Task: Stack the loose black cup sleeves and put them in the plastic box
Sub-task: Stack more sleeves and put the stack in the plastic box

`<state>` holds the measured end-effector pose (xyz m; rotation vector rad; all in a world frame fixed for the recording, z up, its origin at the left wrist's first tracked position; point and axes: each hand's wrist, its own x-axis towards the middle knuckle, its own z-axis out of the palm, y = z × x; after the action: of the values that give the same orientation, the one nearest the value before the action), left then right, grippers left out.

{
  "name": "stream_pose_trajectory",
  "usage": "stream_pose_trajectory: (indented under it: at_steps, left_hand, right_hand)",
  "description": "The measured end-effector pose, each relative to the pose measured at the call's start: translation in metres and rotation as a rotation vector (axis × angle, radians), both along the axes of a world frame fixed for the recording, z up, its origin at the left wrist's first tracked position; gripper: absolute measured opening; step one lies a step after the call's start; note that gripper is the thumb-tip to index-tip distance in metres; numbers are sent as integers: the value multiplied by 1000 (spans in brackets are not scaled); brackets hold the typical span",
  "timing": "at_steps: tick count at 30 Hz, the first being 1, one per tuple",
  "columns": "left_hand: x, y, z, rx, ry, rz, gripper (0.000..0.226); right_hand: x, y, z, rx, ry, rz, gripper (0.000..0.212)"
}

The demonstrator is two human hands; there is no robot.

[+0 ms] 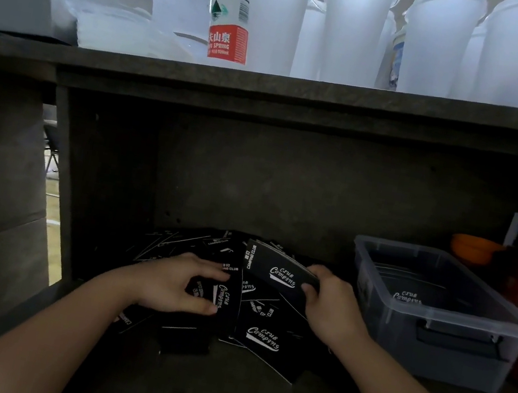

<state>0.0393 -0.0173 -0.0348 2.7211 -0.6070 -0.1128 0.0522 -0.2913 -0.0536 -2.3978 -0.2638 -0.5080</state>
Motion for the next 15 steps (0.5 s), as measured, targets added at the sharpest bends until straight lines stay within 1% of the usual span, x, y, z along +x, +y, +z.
stream_pose_trajectory:
  at_steps: [1, 3, 4, 5, 7, 11, 12, 13, 14, 15]
  left_hand:
    - [0, -1, -1, -12, 37, -18, 92]
    - [-1, -3, -4, 52, 115, -19, 113]
    - [0, -4, -6, 84, 117, -8, 117]
    - [1, -5, -7, 96, 94, 2, 115]
    - [1, -9, -8, 92, -14, -9, 102]
    - [3, -22, -8, 42, -247, -119, 56]
    - [1, -25, -5, 6, -318, -129, 54]
    - [-1, -27, -3, -53, -413, -132, 59]
    - [-1, -27, -1, -131, -541, -128, 61]
    - [-1, -27, 1, -217, -701, -118, 57]
  right_hand:
    - [0, 0, 0, 8, 2, -1, 23]
    - [0, -1, -1, 9, -2, -5, 23]
    - [0, -1, -1, 8, -7, -4, 23]
    - [0, -1, -1, 8, -9, -3, 23]
    - [-1, -1, 0, 16, -11, 2, 23]
    - [-1, -3, 0, 47, -12, 2, 25]
    - [0, -4, 0, 50, -15, 0, 25]
    - [0, -4, 0, 57, -16, -4, 25]
    - [0, -5, 0, 65, -18, -6, 25]
    - [0, -6, 0, 69, -19, -9, 24]
